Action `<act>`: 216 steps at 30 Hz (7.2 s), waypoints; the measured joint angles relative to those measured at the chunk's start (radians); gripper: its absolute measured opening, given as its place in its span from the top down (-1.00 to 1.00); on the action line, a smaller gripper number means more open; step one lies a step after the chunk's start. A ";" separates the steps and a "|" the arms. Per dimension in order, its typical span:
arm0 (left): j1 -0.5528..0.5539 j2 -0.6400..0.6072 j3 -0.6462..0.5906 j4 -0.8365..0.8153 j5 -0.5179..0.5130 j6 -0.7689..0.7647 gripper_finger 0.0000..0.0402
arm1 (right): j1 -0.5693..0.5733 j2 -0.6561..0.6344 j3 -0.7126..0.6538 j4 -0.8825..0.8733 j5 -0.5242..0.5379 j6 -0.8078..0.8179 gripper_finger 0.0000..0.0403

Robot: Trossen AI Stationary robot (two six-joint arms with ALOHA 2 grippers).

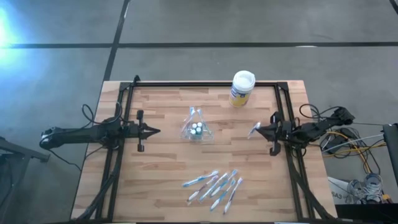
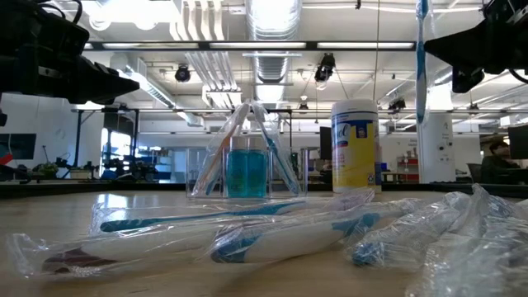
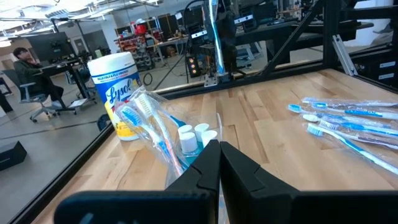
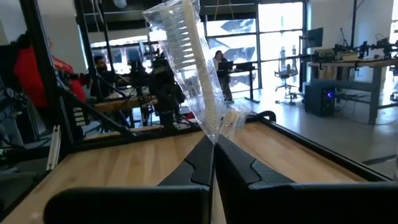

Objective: Pick & Place toothbrushing station
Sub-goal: Put the blue toothbrush into the transparent organizer

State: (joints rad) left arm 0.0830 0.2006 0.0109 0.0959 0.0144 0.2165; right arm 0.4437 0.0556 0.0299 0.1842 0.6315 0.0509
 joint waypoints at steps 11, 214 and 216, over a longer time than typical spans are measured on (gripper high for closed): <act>0.000 0.000 0.000 0.000 0.000 0.001 0.95 | -0.062 0.203 0.004 0.298 0.000 0.003 0.96; -0.224 0.844 0.598 0.034 0.000 -0.353 0.93 | -0.418 0.183 -0.013 0.215 -0.630 -0.002 0.96; -0.229 0.908 0.630 0.013 0.000 -0.383 0.93 | -0.418 0.184 -0.013 0.215 -0.629 -0.002 0.96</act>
State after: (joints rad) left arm -0.1458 1.1081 0.6407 0.1090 0.0139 -0.1668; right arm 0.0261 0.2394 0.0174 0.3988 0.0025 0.0490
